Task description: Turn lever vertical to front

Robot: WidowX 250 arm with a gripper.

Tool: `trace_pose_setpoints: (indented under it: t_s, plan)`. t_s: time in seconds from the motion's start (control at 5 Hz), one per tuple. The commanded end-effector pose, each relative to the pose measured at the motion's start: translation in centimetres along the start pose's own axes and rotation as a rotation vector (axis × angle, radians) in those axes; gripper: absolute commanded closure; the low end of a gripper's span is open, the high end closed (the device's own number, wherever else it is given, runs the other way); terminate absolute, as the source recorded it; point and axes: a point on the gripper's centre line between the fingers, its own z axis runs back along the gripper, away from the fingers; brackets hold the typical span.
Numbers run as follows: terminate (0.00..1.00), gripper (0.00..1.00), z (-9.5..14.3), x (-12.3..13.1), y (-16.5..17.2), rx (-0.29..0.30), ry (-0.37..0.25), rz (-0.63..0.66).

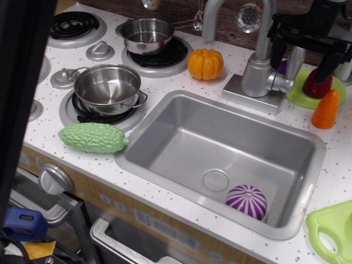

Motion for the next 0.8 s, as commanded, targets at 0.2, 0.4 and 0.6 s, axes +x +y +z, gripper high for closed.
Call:
trace_pose_setpoints:
  t_s: [0.2, 0.4, 0.6]
  plan:
    - [0.00, 0.00, 0.1, 1.3, 0.9, -0.020, -0.007, -0.030]
    - [0.00, 0.00, 0.8, 2.7, 1.1, 0.005, -0.039, -0.050]
    - [0.00, 0.00, 1.1, 3.6, 1.0, 0.012, -0.094, -0.037]
